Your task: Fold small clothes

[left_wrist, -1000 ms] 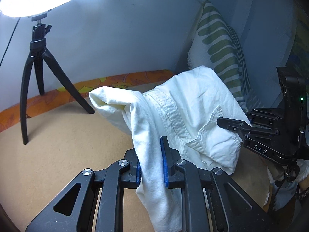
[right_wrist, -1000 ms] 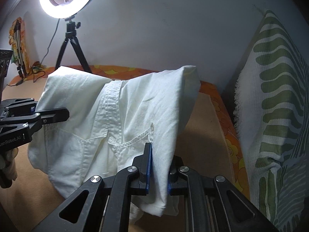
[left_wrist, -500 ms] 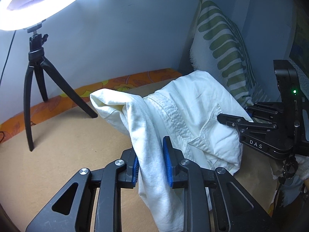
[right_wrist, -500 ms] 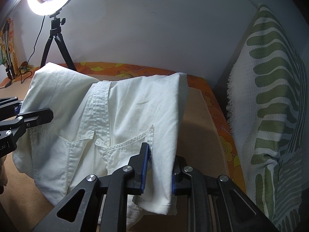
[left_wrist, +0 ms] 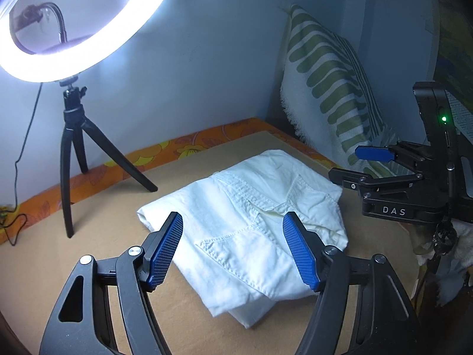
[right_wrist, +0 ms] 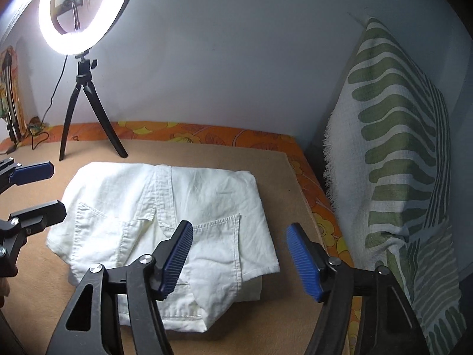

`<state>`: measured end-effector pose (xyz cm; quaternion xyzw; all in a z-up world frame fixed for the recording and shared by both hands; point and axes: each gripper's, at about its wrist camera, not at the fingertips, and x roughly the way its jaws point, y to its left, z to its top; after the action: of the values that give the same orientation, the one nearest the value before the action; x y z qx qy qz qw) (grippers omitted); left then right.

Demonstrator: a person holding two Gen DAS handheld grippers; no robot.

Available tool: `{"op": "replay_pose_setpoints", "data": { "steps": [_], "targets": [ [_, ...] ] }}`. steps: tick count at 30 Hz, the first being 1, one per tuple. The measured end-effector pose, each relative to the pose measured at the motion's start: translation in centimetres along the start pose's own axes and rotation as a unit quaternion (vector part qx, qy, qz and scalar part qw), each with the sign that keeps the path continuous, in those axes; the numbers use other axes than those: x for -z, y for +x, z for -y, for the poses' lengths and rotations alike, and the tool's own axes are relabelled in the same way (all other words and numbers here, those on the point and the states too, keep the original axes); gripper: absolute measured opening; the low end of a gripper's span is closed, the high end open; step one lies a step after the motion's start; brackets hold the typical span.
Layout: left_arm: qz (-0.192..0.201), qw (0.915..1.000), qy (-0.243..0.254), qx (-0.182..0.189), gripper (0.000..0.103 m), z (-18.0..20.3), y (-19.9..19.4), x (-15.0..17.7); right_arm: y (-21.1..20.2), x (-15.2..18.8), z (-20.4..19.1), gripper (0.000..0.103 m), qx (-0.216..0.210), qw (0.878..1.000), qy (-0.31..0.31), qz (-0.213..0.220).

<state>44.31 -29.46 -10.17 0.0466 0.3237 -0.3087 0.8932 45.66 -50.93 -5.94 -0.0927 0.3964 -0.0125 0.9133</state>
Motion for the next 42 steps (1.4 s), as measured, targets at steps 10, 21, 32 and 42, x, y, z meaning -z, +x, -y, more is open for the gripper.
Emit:
{"op": "replay_pose_setpoints", "data": {
  "steps": [10, 21, 32, 42],
  "targets": [
    [0.038, 0.9993, 0.004, -0.006, 0.077, -0.7, -6.8, 0.9, -6.3, 0.6, -3.1, 0.082, -0.005, 0.999, 0.034, 0.041],
    [0.066, 0.9974, -0.001, -0.031, 0.081, -1.6, -16.5, 4.5, -13.2, 3.2, -9.9, 0.093, -0.010, 0.995, 0.053, 0.083],
    [0.061, 0.9967, 0.002, -0.053, 0.083, -2.0, -22.0, 10.1, -16.9, 7.5, -15.3, 0.103, 0.001, 0.994, 0.062, 0.093],
    [0.057, 0.9953, -0.004, -0.078, 0.083, -2.5, -23.6, 13.0, -17.1, 9.6, -16.2, 0.103, 0.000, 0.992, 0.087, 0.093]
  ]
}}
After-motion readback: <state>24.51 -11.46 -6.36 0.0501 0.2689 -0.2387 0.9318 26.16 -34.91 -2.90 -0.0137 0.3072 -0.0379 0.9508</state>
